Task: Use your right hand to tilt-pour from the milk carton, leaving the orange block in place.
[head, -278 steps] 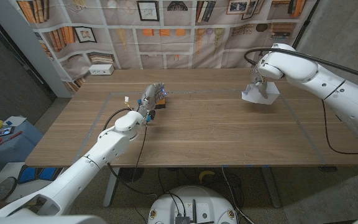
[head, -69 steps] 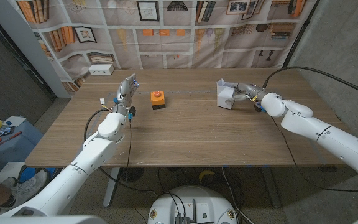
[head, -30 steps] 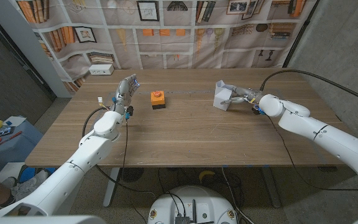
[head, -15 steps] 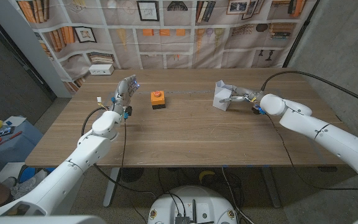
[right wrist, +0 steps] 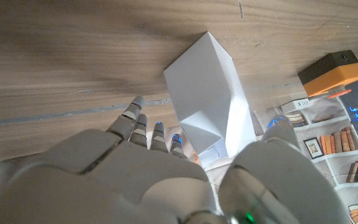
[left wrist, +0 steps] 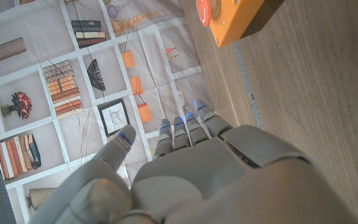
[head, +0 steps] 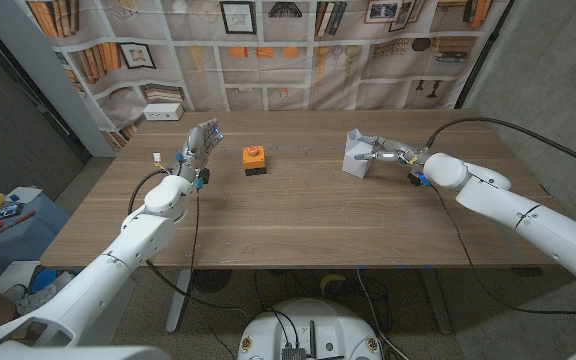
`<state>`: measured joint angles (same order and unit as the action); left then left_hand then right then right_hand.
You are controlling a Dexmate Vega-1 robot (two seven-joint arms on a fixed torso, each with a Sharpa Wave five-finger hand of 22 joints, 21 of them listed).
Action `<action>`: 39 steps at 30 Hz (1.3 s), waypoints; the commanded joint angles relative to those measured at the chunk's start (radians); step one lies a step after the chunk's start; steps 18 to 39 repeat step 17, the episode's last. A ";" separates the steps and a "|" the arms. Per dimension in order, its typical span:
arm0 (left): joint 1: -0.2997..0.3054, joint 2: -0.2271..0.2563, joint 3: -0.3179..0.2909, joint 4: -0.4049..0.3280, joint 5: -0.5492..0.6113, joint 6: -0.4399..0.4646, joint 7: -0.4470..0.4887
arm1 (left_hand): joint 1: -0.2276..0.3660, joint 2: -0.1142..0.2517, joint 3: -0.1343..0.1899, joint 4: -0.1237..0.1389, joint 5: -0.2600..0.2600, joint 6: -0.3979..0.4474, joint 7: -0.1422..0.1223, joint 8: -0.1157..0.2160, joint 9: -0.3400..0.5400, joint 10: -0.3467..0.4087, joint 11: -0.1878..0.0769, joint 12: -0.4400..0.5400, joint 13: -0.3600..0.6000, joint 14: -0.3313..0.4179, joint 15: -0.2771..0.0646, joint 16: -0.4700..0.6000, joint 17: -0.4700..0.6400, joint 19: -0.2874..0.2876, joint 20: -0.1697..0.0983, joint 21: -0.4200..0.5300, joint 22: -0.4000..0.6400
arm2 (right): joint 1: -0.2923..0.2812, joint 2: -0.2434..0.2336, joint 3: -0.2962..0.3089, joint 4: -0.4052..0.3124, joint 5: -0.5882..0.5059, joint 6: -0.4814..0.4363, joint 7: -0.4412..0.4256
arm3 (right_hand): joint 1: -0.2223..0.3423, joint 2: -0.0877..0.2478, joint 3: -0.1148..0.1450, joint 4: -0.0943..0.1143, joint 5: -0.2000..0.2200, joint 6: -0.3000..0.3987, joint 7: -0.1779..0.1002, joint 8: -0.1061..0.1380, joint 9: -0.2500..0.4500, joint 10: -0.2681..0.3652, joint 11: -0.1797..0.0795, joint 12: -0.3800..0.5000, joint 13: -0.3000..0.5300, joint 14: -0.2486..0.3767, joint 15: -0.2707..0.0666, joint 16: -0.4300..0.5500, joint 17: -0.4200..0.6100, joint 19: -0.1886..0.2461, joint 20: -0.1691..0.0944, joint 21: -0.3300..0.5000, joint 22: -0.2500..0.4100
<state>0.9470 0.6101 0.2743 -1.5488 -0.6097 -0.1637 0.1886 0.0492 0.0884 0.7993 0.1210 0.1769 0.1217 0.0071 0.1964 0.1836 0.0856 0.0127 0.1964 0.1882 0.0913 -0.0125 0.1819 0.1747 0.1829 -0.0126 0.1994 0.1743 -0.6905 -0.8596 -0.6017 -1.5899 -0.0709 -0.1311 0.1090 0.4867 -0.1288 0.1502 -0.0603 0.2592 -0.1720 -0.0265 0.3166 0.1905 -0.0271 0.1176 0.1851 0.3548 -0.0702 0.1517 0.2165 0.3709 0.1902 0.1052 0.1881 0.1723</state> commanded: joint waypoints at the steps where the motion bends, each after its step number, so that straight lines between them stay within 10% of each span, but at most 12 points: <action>1: 0.011 0.005 -0.002 -0.013 -0.006 -0.003 0.006 | -0.003 0.089 0.006 0.000 0.002 0.011 0.002 0.004 0.005 0.004 -0.001 0.006 0.003 0.008 0.001 0.004 0.002 0.004 -0.001 0.007 0.004 | -0.070 0.036 0.080 0.053 0.153 0.104 -0.075 | -0.029 -0.004 -0.013 0.009 0.010 -0.005 0.005 0.002 -0.002 0.014 -0.010 0.010 -0.010 -0.002 -0.010 -0.002 -0.001 -0.004 -0.013 0.000 0.000; 15: 0.050 -0.009 -0.006 -0.044 0.003 -0.026 0.042 | -0.003 0.089 0.006 0.001 0.002 0.011 0.001 0.004 0.005 0.005 -0.001 0.005 0.003 0.009 0.001 0.004 0.002 0.005 0.001 0.007 0.004 | -0.120 0.113 0.150 0.161 0.338 0.241 -0.123 | -0.101 0.020 -0.042 0.044 0.025 0.063 0.038 -0.016 -0.010 0.056 -0.078 0.016 -0.064 0.015 -0.076 -0.002 -0.022 0.002 -0.075 0.003 -0.002; 39: 0.054 -0.010 -0.006 -0.048 0.005 -0.026 0.047 | -0.003 0.089 0.006 0.001 0.002 0.012 0.000 0.004 0.005 0.005 0.000 0.005 0.003 0.009 0.001 0.004 0.002 0.005 0.000 0.007 0.004 | -0.122 0.114 0.152 0.162 0.349 0.236 -0.126 | -0.103 0.026 -0.041 0.046 0.027 0.078 0.050 -0.016 -0.011 0.059 -0.079 0.016 -0.072 0.019 -0.082 -0.002 -0.026 0.004 -0.077 0.003 -0.003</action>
